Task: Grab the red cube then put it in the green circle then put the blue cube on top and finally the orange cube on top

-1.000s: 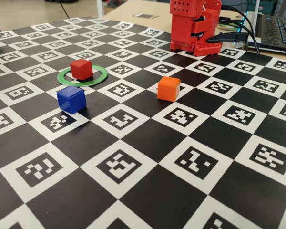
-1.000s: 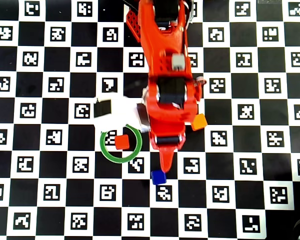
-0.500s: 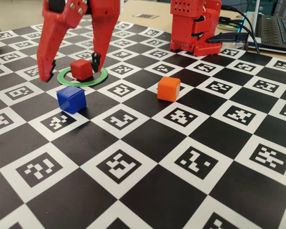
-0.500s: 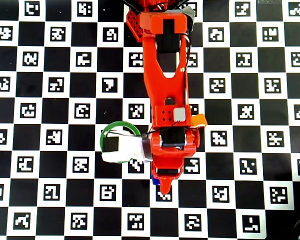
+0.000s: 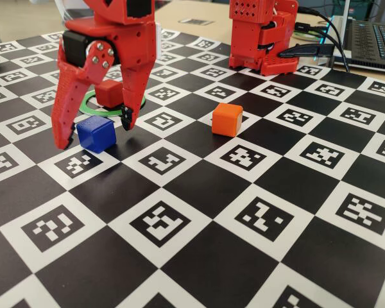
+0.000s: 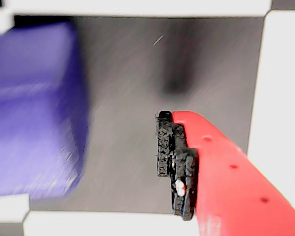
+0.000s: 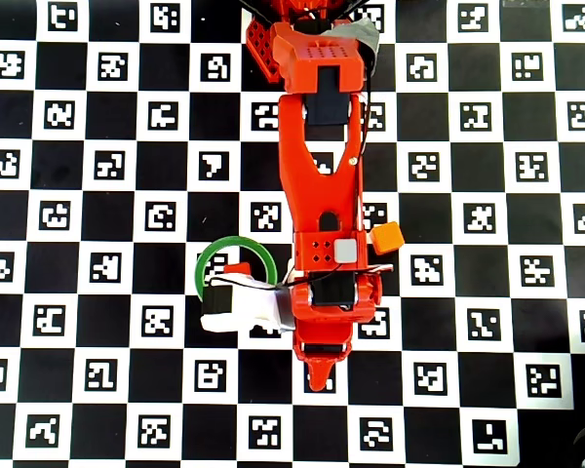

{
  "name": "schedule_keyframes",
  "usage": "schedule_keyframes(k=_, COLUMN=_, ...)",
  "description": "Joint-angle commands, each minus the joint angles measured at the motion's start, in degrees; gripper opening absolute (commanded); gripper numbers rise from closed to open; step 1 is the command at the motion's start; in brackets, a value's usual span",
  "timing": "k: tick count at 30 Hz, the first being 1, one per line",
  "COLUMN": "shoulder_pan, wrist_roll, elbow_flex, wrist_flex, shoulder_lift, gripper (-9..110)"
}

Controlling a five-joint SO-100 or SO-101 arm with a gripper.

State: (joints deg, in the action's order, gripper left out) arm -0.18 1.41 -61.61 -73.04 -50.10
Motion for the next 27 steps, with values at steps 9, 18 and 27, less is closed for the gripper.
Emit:
schedule_keyframes(k=9, shoulder_pan=0.7, wrist_roll=-1.2, elbow_flex=5.2, wrist_flex=1.4, shoulder_lift=-1.8, gripper=45)
schedule_keyframes(k=18, shoulder_pan=0.2, wrist_roll=-3.2, elbow_flex=6.1, wrist_flex=2.2, shoulder_lift=-1.5, gripper=45)
schedule_keyframes(k=27, shoulder_pan=0.0, wrist_roll=-9.5, elbow_flex=6.2, wrist_flex=2.9, shoulder_lift=-1.4, gripper=45)
